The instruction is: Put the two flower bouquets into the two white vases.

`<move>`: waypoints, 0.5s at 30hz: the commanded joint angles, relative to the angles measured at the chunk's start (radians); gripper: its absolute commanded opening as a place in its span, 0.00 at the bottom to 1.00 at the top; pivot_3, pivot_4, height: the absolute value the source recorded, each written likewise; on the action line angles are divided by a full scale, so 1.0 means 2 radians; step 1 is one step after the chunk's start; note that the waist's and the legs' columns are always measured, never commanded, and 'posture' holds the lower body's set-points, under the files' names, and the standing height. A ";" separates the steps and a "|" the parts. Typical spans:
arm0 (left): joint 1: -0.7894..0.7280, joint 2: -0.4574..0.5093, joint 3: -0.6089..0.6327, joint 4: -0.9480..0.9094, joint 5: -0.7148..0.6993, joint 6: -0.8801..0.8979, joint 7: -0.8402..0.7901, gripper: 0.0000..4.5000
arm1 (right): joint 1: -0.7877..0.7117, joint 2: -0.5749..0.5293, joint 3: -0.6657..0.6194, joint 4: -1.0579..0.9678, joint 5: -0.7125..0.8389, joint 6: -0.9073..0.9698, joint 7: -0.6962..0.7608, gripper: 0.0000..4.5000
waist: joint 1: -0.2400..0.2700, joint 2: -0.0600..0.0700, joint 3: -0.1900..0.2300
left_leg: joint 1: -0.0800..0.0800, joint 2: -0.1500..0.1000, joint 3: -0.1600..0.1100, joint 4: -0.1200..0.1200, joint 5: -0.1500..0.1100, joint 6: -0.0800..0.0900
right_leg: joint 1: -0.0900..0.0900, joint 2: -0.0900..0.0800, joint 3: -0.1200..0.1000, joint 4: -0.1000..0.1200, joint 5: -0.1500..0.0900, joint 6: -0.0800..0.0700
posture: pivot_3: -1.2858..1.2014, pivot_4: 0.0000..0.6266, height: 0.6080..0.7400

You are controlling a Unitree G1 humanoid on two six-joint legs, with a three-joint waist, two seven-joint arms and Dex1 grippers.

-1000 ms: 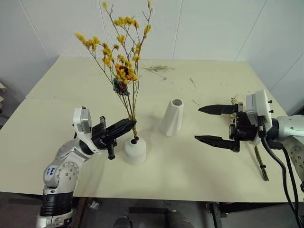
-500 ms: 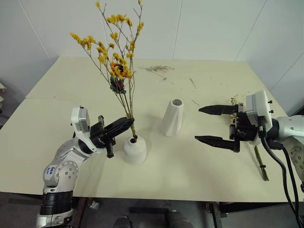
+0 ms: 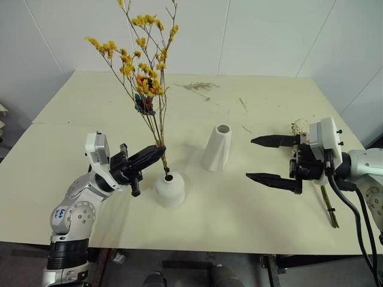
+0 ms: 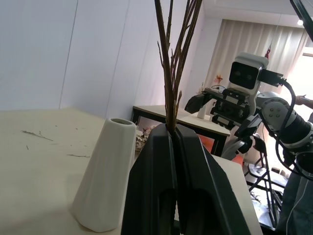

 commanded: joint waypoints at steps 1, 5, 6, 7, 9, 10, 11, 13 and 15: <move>-0.003 0.003 0.002 -0.009 -0.007 0.001 -0.002 0.01 | 0.003 -0.004 -0.021 -0.012 0.001 -0.010 -0.005 1.00 | 0.000 0.000 0.000 | 0.000 0.000 0.000 0.000 0.000 0.000 | 0.000 0.000 0.000 0.000 0.000 0.000 | 0.52 0.24 1.00; 0.002 0.005 0.003 -0.020 -0.018 0.015 -0.001 0.01 | 0.008 -0.004 -0.023 -0.015 0.002 -0.010 -0.009 1.00 | 0.000 0.000 0.000 | 0.000 0.000 0.000 0.000 0.000 0.000 | 0.000 0.000 0.000 0.000 0.000 0.000 | 0.52 0.24 1.00; 0.003 0.005 0.003 -0.021 -0.017 0.016 -0.001 0.01 | 0.008 -0.004 -0.022 -0.014 0.002 -0.011 -0.009 1.00 | 0.000 0.000 0.000 | 0.000 0.000 0.000 0.000 0.000 0.000 | 0.000 0.000 0.000 0.000 0.000 0.000 | 0.52 0.24 1.00; 0.004 0.005 0.003 -0.021 -0.017 0.017 -0.001 0.01 | 0.009 -0.004 -0.022 -0.014 0.002 -0.011 -0.009 1.00 | 0.000 0.000 0.000 | 0.000 0.000 0.000 0.000 0.000 0.000 | 0.000 0.000 0.000 0.000 0.000 0.000 | 0.52 0.24 1.00; 0.006 0.006 0.003 -0.020 -0.013 0.017 -0.003 0.01 | 0.009 -0.003 -0.021 -0.014 0.001 -0.012 -0.011 1.00 | 0.000 0.000 0.000 | 0.000 0.000 0.000 0.000 0.000 0.000 | 0.000 0.000 0.000 0.000 0.000 0.000 | 0.52 0.24 1.00; 0.007 0.006 0.003 -0.020 -0.012 0.016 -0.005 0.01 | 0.009 -0.002 -0.021 -0.014 0.002 -0.012 -0.011 1.00 | 0.000 0.000 0.000 | 0.000 0.000 0.000 0.000 0.000 0.000 | 0.000 0.000 0.000 0.000 0.000 0.000 | 0.52 0.24 1.00; 0.008 0.006 0.002 -0.019 -0.010 0.015 -0.006 0.01 | 0.009 -0.002 -0.020 -0.014 0.001 -0.013 -0.012 1.00 | 0.000 0.000 0.000 | 0.000 0.000 0.000 0.000 0.000 0.000 | 0.000 0.000 0.000 0.000 0.000 0.000 | 0.52 0.24 1.00; 0.010 0.005 -0.002 -0.015 -0.004 0.010 -0.010 0.01 | 0.010 -0.001 -0.019 -0.014 0.001 -0.014 -0.014 1.00 | 0.000 0.000 0.000 | 0.000 0.000 0.000 0.000 0.000 0.000 | 0.000 0.000 0.000 0.000 0.000 0.000 | 0.52 0.24 1.00; 0.013 0.004 -0.007 -0.013 0.002 0.006 -0.014 0.01 | 0.010 0.000 -0.019 -0.015 0.001 -0.014 -0.015 1.00 | 0.000 0.000 0.000 | 0.000 0.000 0.000 0.000 0.000 0.000 | 0.000 0.000 0.000 0.000 0.000 0.000 | 0.52 0.24 1.00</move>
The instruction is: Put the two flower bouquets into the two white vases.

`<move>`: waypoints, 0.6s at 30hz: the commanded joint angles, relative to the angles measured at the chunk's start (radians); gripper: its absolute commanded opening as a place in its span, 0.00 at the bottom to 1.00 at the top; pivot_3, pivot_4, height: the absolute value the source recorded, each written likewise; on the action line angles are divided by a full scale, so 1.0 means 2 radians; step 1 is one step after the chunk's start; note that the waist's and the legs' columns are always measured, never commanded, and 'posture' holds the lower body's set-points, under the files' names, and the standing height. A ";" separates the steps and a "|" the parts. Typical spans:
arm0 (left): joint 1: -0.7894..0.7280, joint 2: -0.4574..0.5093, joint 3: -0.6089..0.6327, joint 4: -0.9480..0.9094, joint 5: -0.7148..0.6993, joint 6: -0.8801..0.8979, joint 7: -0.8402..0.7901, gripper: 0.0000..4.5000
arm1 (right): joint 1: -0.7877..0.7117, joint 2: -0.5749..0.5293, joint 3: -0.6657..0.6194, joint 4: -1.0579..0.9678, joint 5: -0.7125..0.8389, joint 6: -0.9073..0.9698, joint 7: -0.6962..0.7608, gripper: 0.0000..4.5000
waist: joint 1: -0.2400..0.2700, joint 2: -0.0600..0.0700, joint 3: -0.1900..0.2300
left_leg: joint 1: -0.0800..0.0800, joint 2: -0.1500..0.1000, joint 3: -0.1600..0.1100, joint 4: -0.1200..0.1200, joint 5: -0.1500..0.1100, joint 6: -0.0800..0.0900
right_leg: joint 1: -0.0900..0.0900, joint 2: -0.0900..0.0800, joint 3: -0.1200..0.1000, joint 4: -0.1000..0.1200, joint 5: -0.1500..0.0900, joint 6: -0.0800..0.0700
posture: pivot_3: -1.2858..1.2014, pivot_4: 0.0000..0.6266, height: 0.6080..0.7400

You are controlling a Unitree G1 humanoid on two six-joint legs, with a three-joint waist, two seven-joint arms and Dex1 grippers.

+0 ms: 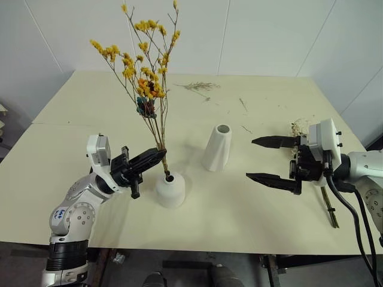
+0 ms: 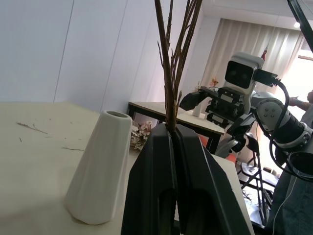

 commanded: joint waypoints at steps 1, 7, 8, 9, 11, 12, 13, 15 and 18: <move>0.005 0.002 -0.007 -0.011 0.006 -0.012 -0.012 0.01 | 0.000 0.000 -0.019 -0.015 0.002 -0.011 -0.005 1.00 | 0.000 0.000 0.000 | 0.000 0.000 0.000 0.000 0.000 0.000 | 0.000 0.000 0.000 0.000 0.000 0.000 | 0.52 0.24 1.00; 0.010 -0.016 -0.029 0.008 0.038 -0.047 -0.021 0.01 | -0.002 0.002 -0.018 -0.014 0.001 -0.012 -0.008 1.00 | 0.000 0.000 0.000 | 0.000 0.000 0.000 0.000 0.000 0.000 | 0.000 0.000 0.000 0.000 0.000 0.000 | 0.52 0.24 1.00; 0.009 -0.018 -0.028 0.011 0.041 -0.051 -0.020 0.01 | -0.002 0.002 -0.018 -0.015 0.002 -0.011 -0.009 1.00 | 0.000 0.000 0.000 | 0.000 0.000 0.000 0.000 0.000 0.000 | 0.000 0.000 0.000 0.000 0.000 0.000 | 0.52 0.24 1.00; 0.008 -0.018 -0.028 0.014 0.043 -0.053 -0.020 0.01 | -0.001 0.002 -0.018 -0.016 0.002 -0.011 -0.010 1.00 | 0.000 0.000 0.000 | 0.000 0.000 0.000 0.000 0.000 0.000 | 0.000 0.000 0.000 0.000 0.000 0.000 | 0.52 0.24 1.00; 0.006 -0.017 -0.024 0.024 0.049 -0.064 -0.018 0.01 | 0.000 0.001 -0.019 -0.016 0.002 -0.011 -0.011 1.00 | 0.000 0.000 0.000 | 0.000 0.000 0.000 0.000 0.000 0.000 | 0.000 0.000 0.000 0.000 0.000 0.000 | 0.52 0.24 1.00; 0.004 -0.017 -0.021 0.029 0.052 -0.070 -0.017 0.01 | 0.000 0.001 -0.020 -0.016 0.002 -0.011 -0.012 1.00 | 0.000 0.000 0.000 | 0.000 0.000 0.000 0.000 0.000 0.000 | 0.000 0.000 0.000 0.000 0.000 0.000 | 0.52 0.24 1.00; 0.003 -0.016 -0.019 0.034 0.053 -0.075 -0.016 0.01 | 0.001 0.001 -0.020 -0.017 0.002 -0.011 -0.012 1.00 | 0.000 0.000 0.000 | 0.000 0.000 0.000 0.000 0.000 0.000 | 0.000 0.000 0.000 0.000 0.000 0.000 | 0.52 0.24 1.00; 0.000 -0.014 -0.015 0.038 0.049 -0.075 -0.013 0.01 | 0.003 0.001 -0.020 -0.018 0.003 -0.011 -0.014 1.00 | 0.000 0.000 0.000 | 0.000 0.000 0.000 0.000 0.000 0.000 | 0.000 0.000 0.000 0.000 0.000 0.000 | 0.52 0.24 1.00; 0.000 -0.011 -0.014 0.036 0.040 -0.066 -0.013 0.01 | 0.003 0.002 -0.020 -0.019 0.004 -0.011 -0.016 1.00 | 0.000 0.000 0.000 | 0.000 0.000 0.000 0.000 0.000 0.000 | 0.000 0.000 0.000 0.000 0.000 0.000 | 0.52 0.24 1.00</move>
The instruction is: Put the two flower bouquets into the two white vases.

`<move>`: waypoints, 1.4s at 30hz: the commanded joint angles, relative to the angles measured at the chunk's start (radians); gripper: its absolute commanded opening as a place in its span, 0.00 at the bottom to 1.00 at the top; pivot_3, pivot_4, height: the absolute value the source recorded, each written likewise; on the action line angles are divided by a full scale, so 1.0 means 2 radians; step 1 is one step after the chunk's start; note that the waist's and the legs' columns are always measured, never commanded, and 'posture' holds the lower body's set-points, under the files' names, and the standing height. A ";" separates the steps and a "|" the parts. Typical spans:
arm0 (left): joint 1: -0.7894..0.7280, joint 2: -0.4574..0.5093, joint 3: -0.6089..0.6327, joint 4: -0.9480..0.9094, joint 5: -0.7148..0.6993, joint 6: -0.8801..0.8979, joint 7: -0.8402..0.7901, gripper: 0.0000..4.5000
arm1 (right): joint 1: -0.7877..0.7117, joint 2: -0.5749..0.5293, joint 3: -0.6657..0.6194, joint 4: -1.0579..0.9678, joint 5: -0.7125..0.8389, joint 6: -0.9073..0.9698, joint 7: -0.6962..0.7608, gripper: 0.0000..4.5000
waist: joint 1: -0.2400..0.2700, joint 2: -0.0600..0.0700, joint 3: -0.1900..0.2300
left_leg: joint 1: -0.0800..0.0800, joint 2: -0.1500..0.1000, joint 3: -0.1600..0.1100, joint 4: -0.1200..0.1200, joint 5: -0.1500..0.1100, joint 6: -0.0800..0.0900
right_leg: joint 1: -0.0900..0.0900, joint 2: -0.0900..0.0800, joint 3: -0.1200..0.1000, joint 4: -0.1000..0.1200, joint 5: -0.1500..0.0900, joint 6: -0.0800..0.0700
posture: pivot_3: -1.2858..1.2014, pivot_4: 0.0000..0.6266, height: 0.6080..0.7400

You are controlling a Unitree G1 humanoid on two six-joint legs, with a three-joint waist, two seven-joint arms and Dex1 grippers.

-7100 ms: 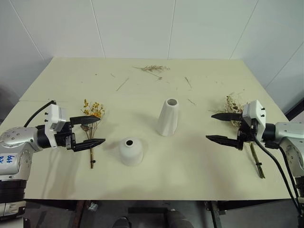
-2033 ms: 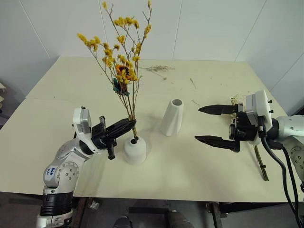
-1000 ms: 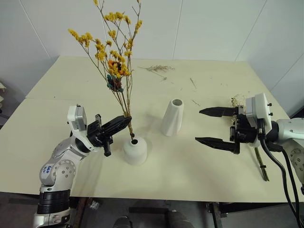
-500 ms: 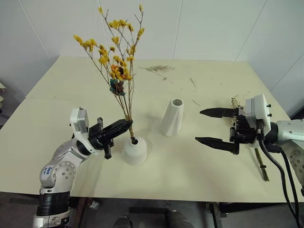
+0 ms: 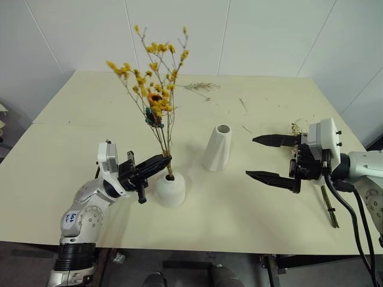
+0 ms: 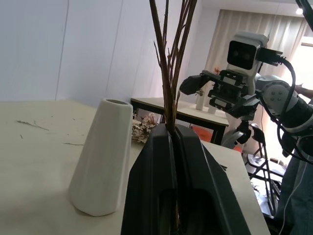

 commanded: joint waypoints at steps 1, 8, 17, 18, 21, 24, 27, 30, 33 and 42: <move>0.002 0.006 0.010 -0.005 -0.007 0.010 0.007 0.01 | -0.001 0.001 -0.020 -0.016 0.007 -0.008 -0.004 1.00 | 0.000 0.000 0.000 | 0.000 0.000 0.000 0.000 0.000 0.000 | 0.000 0.000 0.000 0.000 0.000 0.000 | 0.52 0.24 1.00; 0.013 0.019 0.013 -0.022 -0.027 0.036 0.003 0.01 | -0.002 0.002 -0.018 -0.013 0.005 -0.011 -0.003 1.00 | 0.000 0.000 0.000 | 0.000 0.000 0.000 0.000 0.000 0.000 | 0.000 0.000 0.000 0.000 0.000 0.000 | 0.52 0.24 1.00; 0.009 0.039 0.026 -0.038 -0.040 0.057 0.004 0.01 | -0.002 0.005 -0.014 -0.010 0.003 -0.015 -0.005 1.00 | 0.000 0.000 0.000 | 0.000 0.000 0.000 0.000 0.000 0.000 | 0.000 0.000 0.000 0.000 0.000 0.000 | 0.52 0.24 1.00; 0.006 0.041 0.027 -0.038 -0.041 0.058 0.003 0.01 | -0.001 0.005 -0.014 -0.010 0.002 -0.016 -0.005 1.00 | 0.000 0.000 0.000 | 0.000 0.000 0.000 0.000 0.000 0.000 | 0.000 0.000 0.000 0.000 0.000 0.000 | 0.52 0.24 1.00; 0.002 0.041 0.027 -0.035 -0.036 0.051 0.003 0.01 | -0.002 0.008 -0.012 -0.010 0.001 -0.016 -0.006 1.00 | 0.000 0.000 0.000 | 0.000 0.000 0.000 0.000 0.000 0.000 | 0.000 0.000 0.000 0.000 0.000 0.000 | 0.52 0.24 1.00; 0.003 0.036 0.021 -0.027 -0.022 0.036 0.000 0.01 | -0.003 0.011 -0.011 -0.010 0.000 -0.017 -0.007 1.00 | 0.000 0.000 0.000 | 0.000 0.000 0.000 0.000 0.000 0.000 | 0.000 0.000 0.000 0.000 0.000 0.000 | 0.52 0.24 1.00; 0.007 0.026 0.011 -0.024 -0.014 0.026 -0.002 0.01 | -0.004 0.012 -0.011 -0.010 -0.001 -0.017 -0.008 1.00 | 0.000 0.000 0.000 | 0.000 0.000 0.000 0.000 0.000 0.000 | 0.000 0.000 0.000 0.000 0.000 0.000 | 0.52 0.24 1.00; 0.008 0.010 0.000 -0.017 0.000 0.008 -0.002 0.01 | -0.004 0.013 -0.012 -0.010 -0.002 -0.017 -0.009 1.00 | 0.001 0.000 0.000 | 0.000 0.000 0.000 0.000 0.000 0.000 | 0.000 0.000 0.000 0.000 0.000 0.000 | 0.52 0.24 1.00; 0.006 -0.003 -0.007 -0.011 0.010 -0.005 -0.001 0.01 | -0.003 0.012 -0.014 -0.011 -0.001 -0.016 -0.010 1.00 | 0.000 0.000 0.000 | 0.000 0.000 0.000 0.000 0.000 0.000 | 0.000 0.000 0.000 0.000 0.000 0.000 | 0.52 0.24 1.00; 0.014 -0.003 -0.010 -0.011 0.011 -0.005 -0.010 0.01 | -0.002 0.010 -0.017 -0.013 -0.001 -0.016 -0.013 1.00 | 0.000 0.000 0.000 | 0.000 0.000 0.000 0.000 0.000 0.000 | 0.000 0.000 0.000 0.000 0.000 0.000 | 0.52 0.24 1.00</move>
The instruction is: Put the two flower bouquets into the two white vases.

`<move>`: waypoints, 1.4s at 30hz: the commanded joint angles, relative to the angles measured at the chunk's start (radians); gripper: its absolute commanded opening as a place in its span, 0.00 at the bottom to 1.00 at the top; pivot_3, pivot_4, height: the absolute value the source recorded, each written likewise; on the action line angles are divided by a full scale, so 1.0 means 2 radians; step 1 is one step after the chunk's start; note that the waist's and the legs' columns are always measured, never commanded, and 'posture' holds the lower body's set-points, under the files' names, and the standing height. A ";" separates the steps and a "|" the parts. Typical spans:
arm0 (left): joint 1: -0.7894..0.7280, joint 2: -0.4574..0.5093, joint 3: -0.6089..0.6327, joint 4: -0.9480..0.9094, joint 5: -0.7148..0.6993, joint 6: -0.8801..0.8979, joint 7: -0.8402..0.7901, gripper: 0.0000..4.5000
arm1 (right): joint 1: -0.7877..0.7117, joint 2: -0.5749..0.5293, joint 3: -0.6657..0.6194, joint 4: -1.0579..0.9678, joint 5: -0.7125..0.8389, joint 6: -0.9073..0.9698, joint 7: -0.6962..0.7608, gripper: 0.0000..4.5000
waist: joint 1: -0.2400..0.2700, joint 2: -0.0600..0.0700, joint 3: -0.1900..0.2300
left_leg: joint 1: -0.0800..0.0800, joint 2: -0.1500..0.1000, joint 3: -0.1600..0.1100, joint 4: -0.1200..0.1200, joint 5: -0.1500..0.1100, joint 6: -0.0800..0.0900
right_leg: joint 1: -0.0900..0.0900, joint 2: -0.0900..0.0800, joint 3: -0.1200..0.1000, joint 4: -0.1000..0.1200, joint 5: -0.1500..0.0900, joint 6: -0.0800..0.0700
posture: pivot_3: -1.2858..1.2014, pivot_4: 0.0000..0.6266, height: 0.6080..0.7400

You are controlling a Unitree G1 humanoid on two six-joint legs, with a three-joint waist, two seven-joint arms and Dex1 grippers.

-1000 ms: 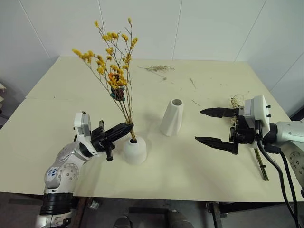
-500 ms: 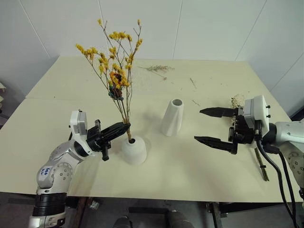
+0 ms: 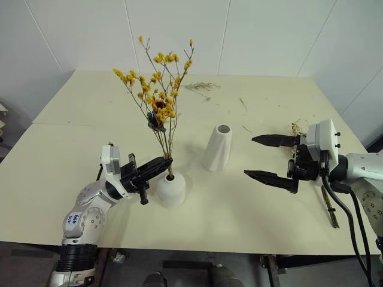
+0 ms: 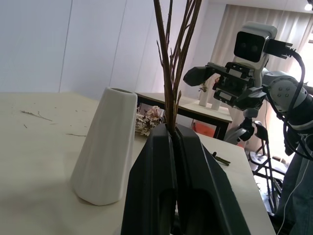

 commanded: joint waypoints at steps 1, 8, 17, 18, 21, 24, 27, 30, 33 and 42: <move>0.007 0.007 0.001 -0.009 0.001 -0.005 -0.010 0.01 | -0.003 -0.001 -0.017 -0.011 0.002 -0.010 -0.003 1.00 | 0.000 0.000 0.000 | 0.000 0.000 0.000 0.000 0.000 0.000 | 0.000 0.000 0.000 0.000 0.000 0.000 | 0.52 0.24 1.00; 0.021 0.026 -0.003 -0.020 0.012 0.007 -0.010 0.27 | -0.002 0.002 -0.015 -0.011 0.002 -0.011 -0.006 1.00 | 0.000 0.000 0.000 | 0.000 0.000 0.000 0.000 0.000 0.000 | 0.000 0.000 0.000 0.000 0.000 0.000 | 0.52 0.24 1.00; 0.022 0.109 0.024 -0.033 0.009 0.022 -0.055 0.88 | 0.012 -0.009 -0.042 0.008 0.002 -0.001 -0.012 1.00 | -0.001 0.000 0.000 | 0.000 0.000 0.000 -0.001 0.000 0.000 | 0.000 0.000 0.000 0.000 0.000 0.000 | 0.52 0.24 1.00; 0.023 0.134 0.031 -0.020 0.010 0.023 -0.078 0.94 | 0.013 -0.017 -0.049 0.015 -0.002 0.006 -0.016 1.00 | -0.001 0.000 0.000 | 0.000 0.000 0.000 -0.001 0.000 0.000 | 0.000 0.000 0.000 0.000 0.000 -0.001 | 0.52 0.24 1.00; 0.024 0.192 0.033 0.002 0.011 0.034 -0.131 0.94 | 0.017 -0.047 -0.064 0.039 -0.018 0.021 -0.018 1.00 | -0.001 0.000 0.000 | 0.000 0.000 0.000 -0.002 0.000 0.000 | -0.001 0.000 0.000 0.000 -0.001 -0.002 | 0.52 0.24 1.00; 0.000 0.249 0.031 0.026 0.014 0.042 -0.184 0.94 | -0.003 -0.091 -0.064 0.086 -0.042 0.080 -0.053 1.00 | -0.001 0.000 0.000 | 0.000 0.000 0.001 -0.003 0.000 0.000 | -0.001 0.000 0.000 -0.001 -0.001 -0.002 | 0.52 0.24 1.00; -0.049 0.272 0.028 0.034 0.003 0.058 -0.202 0.94 | -0.026 -0.140 -0.040 0.134 -0.053 0.181 -0.076 1.00 | 0.000 0.001 0.000 | -0.001 0.000 0.001 -0.003 0.000 0.000 | -0.002 -0.001 0.000 -0.002 -0.005 -0.009 | 0.52 0.24 1.00; -0.095 0.260 0.025 0.029 -0.005 0.068 -0.193 0.94 | -0.052 -0.178 -0.002 0.187 -0.070 0.257 -0.079 1.00 | 0.001 0.001 0.000 | -0.002 0.000 0.001 -0.003 0.000 0.000 | -0.003 -0.001 0.000 -0.003 -0.005 -0.009 | 0.52 0.24 1.00; -0.107 0.244 0.025 0.011 -0.012 0.078 -0.179 0.94 | -0.087 -0.195 0.027 0.232 -0.083 0.302 -0.076 1.00 | -0.003 0.001 0.001 | -0.002 0.000 0.001 -0.004 0.000 0.001 | -0.003 -0.001 0.000 -0.003 -0.001 -0.001 | 0.52 0.24 1.00; -0.083 0.260 0.026 -0.016 -0.027 0.110 -0.212 0.94 | -0.207 -0.202 0.196 0.365 -0.170 0.334 0.011 1.00 | -0.014 0.002 0.001 | -0.005 0.001 0.002 -0.007 0.000 0.001 | -0.009 -0.001 0.000 -0.001 -0.002 -0.002 | 0.52 0.24 1.00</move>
